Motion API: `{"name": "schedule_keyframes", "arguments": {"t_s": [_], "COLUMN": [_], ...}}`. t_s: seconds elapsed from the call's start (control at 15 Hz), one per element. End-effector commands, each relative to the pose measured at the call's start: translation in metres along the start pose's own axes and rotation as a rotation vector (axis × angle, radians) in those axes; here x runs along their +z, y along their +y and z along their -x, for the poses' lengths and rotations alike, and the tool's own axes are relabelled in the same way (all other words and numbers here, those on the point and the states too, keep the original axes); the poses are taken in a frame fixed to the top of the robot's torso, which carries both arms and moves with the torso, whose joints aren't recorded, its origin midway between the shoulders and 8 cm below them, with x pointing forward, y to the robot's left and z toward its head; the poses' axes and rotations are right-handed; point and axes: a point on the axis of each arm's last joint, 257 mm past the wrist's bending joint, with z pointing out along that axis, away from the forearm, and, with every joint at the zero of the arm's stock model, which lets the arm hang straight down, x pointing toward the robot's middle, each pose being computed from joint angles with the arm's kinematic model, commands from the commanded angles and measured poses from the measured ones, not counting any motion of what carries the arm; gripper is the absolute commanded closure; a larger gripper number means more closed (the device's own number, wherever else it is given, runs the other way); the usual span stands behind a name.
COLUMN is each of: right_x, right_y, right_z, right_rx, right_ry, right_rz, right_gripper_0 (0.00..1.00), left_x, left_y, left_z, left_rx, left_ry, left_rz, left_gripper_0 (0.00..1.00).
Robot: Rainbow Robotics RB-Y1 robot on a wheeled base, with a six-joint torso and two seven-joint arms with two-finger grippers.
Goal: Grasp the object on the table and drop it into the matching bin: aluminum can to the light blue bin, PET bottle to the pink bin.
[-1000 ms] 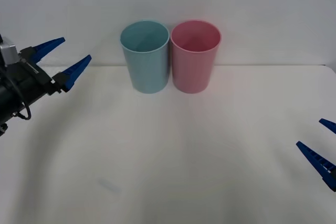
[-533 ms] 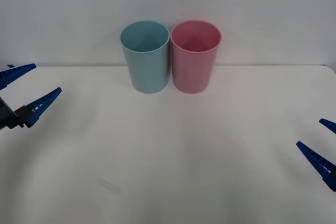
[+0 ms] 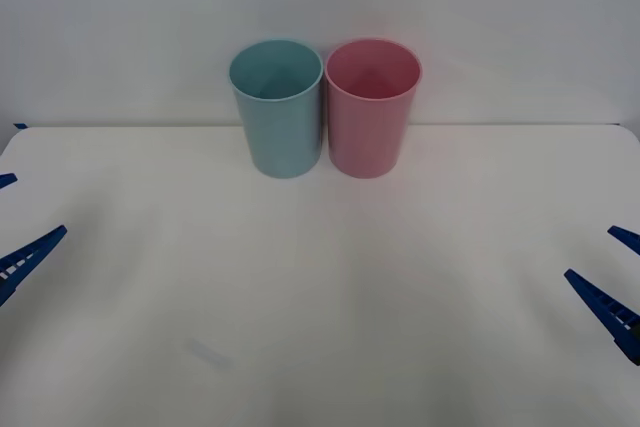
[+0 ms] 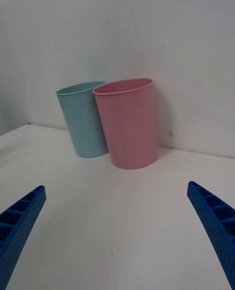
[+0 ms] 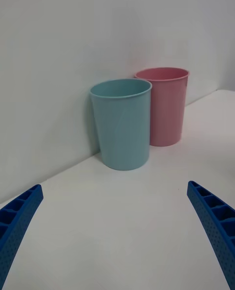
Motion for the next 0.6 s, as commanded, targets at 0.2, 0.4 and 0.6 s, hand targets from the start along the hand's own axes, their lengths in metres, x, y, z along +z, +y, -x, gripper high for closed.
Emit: {"name": "schedule_keyframes", "arguments": {"t_s": [0.2,0.4,0.6], "right_x": [0.0,0.0,0.0], "right_y": [0.0,0.0,0.0], "right_z": [0.0,0.0,0.0], "right_rx": [0.0,0.0,0.0], "right_ry": [0.0,0.0,0.0], "right_rz": [0.0,0.0,0.0], "right_gripper_0": [0.0,0.0,0.0], "left_x": [-0.025,-0.033,-0.035], "left_y": [-0.011,-0.016,-0.026], "left_z": [-0.02,-0.022,-0.028], "left_rx": [-0.004,-0.031,-0.063], "left_ry": [0.036,0.032,0.036], "left_rz": [0.015,0.02,0.006], "left_gripper_0": [0.0,0.0,0.0]}}
